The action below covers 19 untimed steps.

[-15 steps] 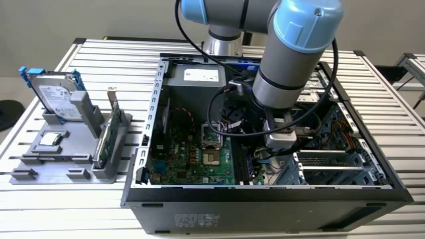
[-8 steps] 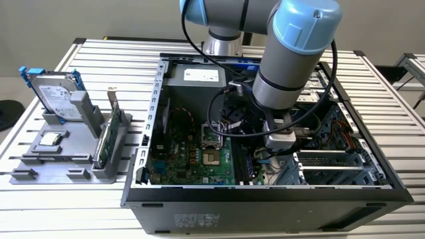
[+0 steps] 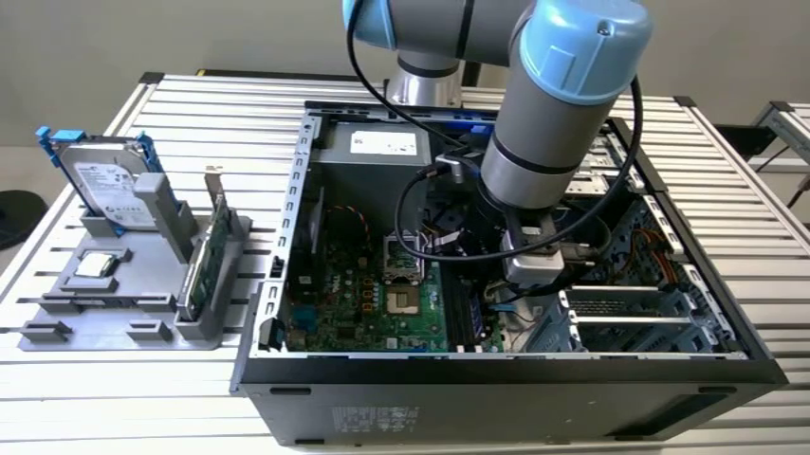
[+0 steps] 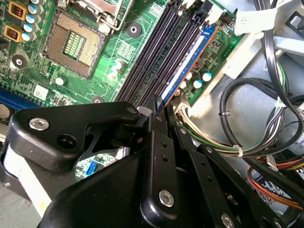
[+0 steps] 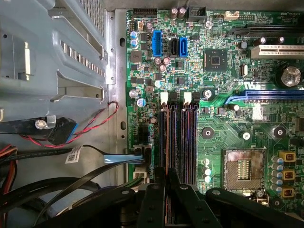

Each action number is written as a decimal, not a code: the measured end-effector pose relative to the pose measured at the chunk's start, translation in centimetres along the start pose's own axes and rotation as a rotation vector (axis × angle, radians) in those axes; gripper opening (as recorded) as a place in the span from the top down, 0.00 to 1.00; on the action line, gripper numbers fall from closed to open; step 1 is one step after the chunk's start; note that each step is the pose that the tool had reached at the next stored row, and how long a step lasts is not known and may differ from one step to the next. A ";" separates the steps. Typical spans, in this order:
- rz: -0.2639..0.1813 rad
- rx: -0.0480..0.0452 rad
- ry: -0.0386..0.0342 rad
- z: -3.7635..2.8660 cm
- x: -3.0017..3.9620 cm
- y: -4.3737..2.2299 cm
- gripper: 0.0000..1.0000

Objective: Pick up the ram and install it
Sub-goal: 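Insert the ram into the slot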

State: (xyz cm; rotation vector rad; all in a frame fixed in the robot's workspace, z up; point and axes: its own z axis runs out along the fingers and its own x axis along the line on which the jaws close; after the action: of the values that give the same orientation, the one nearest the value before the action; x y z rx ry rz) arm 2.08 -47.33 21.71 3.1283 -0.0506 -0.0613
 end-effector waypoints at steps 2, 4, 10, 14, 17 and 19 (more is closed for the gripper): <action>0.000 0.0002 0.0000 0.01 0.00 0.00 1.00; 0.000 0.0002 0.0000 0.01 0.00 -0.01 1.00; 0.000 0.0001 0.0000 0.00 0.00 -0.01 1.00; 0.000 0.0000 0.0000 0.00 0.00 -0.01 1.00; 0.000 0.0000 -0.0001 0.00 0.05 -0.02 1.00; -0.001 0.0000 -0.0001 -0.01 0.14 -0.03 1.00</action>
State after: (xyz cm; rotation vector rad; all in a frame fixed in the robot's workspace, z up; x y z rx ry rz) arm 2.22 -47.31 21.71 3.1283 -0.0497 -0.0614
